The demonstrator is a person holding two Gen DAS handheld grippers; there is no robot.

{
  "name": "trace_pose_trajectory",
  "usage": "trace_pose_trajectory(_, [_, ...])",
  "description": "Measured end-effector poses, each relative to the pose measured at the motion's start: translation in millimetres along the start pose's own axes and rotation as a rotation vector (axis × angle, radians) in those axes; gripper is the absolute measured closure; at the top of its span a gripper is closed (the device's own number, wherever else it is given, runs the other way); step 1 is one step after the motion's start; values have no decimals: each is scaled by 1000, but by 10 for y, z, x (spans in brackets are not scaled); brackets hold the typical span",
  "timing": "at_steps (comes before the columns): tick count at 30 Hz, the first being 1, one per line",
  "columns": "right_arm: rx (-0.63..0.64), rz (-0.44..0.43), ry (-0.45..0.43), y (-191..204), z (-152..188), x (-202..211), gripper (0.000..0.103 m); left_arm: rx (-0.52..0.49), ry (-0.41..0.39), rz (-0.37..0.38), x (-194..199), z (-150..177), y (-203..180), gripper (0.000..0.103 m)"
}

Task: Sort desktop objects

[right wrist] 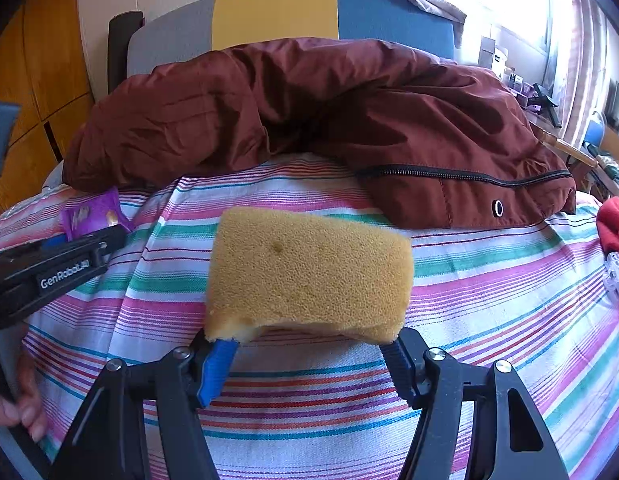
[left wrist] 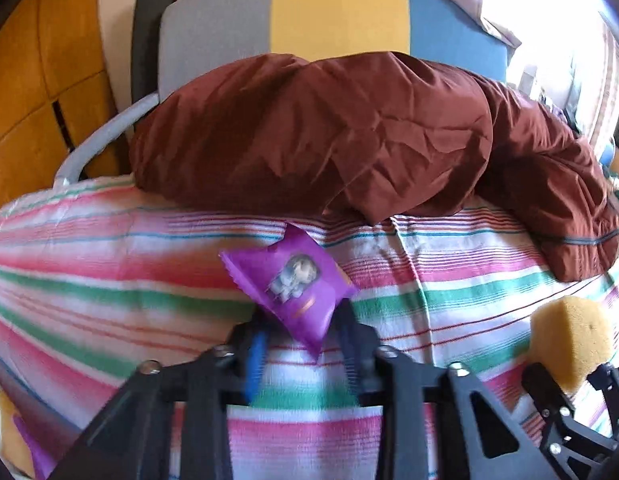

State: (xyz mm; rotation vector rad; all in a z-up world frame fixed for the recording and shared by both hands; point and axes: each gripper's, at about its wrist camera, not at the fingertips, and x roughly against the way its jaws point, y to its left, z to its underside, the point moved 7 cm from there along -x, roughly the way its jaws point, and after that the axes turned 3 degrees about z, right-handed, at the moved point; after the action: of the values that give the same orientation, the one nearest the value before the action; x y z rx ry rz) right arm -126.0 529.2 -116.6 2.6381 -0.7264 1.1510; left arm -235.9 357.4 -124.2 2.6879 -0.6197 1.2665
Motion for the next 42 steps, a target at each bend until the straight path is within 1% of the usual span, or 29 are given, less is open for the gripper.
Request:
trace_pose_trajectory(1, [1, 1, -2, 0, 1, 10, 37, 11, 8, 11, 20, 19, -1, 96])
trace_pose_trajectory(2, [4, 4, -4, 6, -1, 15, 38, 24, 21, 28, 35, 53, -3, 97])
trace_pose_trajectory(6, [23, 22, -13, 42, -7, 37, 39, 37, 34, 53, 144, 146, -15, 97])
trace_pose_trajectory(8, [31, 30, -16, 61, -4, 65, 39, 32, 20, 62, 222, 157, -43, 97])
trace_pose_trajectory(9, [33, 28, -15, 73, -4, 65, 39, 26, 4, 60, 266, 132, -41, 95])
trace_pose_trajectory(10, [31, 25, -14, 78, -3, 64, 39, 16, -14, 48, 290, 89, -30, 88])
trace_pose_trajectory(11, [28, 24, -13, 82, -3, 61, 39, 3, -26, 35, 311, 33, -31, 64])
trace_pose_trajectory(12, [27, 22, -12, 89, 0, 64, 39, -4, -24, 28, 307, -25, -29, 43])
trace_pose_trajectory(13, [27, 21, -12, 98, 1, 63, 39, -5, -24, 19, 291, -99, -4, 38])
trace_pose_trajectory(14, [27, 19, -12, 107, 1, 63, 39, 0, -24, 25, 271, -171, 15, 37])
trace_pose_trajectory(15, [24, 14, -10, 119, 2, 58, 39, 2, -3, 48, 217, -228, 18, 37])
trace_pose_trajectory(16, [18, 8, -8, 112, -15, 12, 39, -2, 34, 65, 143, -252, 19, 37])
trace_pose_trajectory(18, [4, -9, -4, 116, -17, -19, 39, -25, 138, 90, -64, -270, 23, 37])
trace_pose_trajectory(19, [-5, -18, -3, 116, -16, -24, 38, -47, 173, 82, -132, -266, 24, 37])
trace_pose_trajectory(21, [-10, -25, -2, 137, -17, -30, 38, -127, 187, 49, -204, -289, -11, 37])
trace_pose_trajectory(22, [-11, -23, -2, 65, -3, -15, 38, -159, 189, 40, -217, -294, -42, 37])
trace_pose_trajectory(23, [-9, -21, -1, 75, -5, -21, 38, -184, 179, 40, -212, -304, -79, 43])
trace_pose_trajectory(24, [-8, -20, -1, 82, -4, -22, 38, -187, 174, 59, -206, -307, -102, 56])
trace_pose_trajectory(25, [-9, -20, -1, 89, -3, -22, 38, -187, 169, 74, -201, -305, -120, 63])
trace_pose_trajectory(26, [-11, -22, -1, 95, -5, -29, 38, -197, 164, 66, -197, -290, -135, 76])
trace_pose_trajectory(27, [-12, -24, -2, 98, -3, -23, 38, -208, 163, 57, -195, -272, -147, 86])
trace_pose_trajectory(28, [-12, -24, -2, 107, -2, -20, 38, -215, 160, 56, -186, -257, -162, 87])
trace_pose_trajectory(30, [-9, -20, -3, 108, 0, -13, 38, -212, 161, 79, -148, -212, -200, 97])
trace_pose_trajectory(34, [-6, -17, -6, 146, -70, -59, 39, -164, 151, 122, -48, -144, -200, 97])
trace_pose_trajectory(38, [0, -9, -9, 74, -31, 31, 39, -109, 140, 177, 75, -90, -161, 97])
trace_pose_trajectory(39, [0, -9, -7, 72, -28, 33, 39, -102, 131, 165, 98, -105, -142, 91])
trace_pose_trajectory(40, [-1, -9, -6, 68, -25, 37, 39, -94, 120, 145, 121, -131, -117, 81])
trace_pose_trajectory(41, [-2, -10, -5, 63, -21, 42, 39, -78, 121, 133, 132, -170, -90, 50])
trace_pose_trajectory(42, [-4, -12, -5, 57, -20, 46, 39, -67, 132, 124, 124, -200, -70, 35])
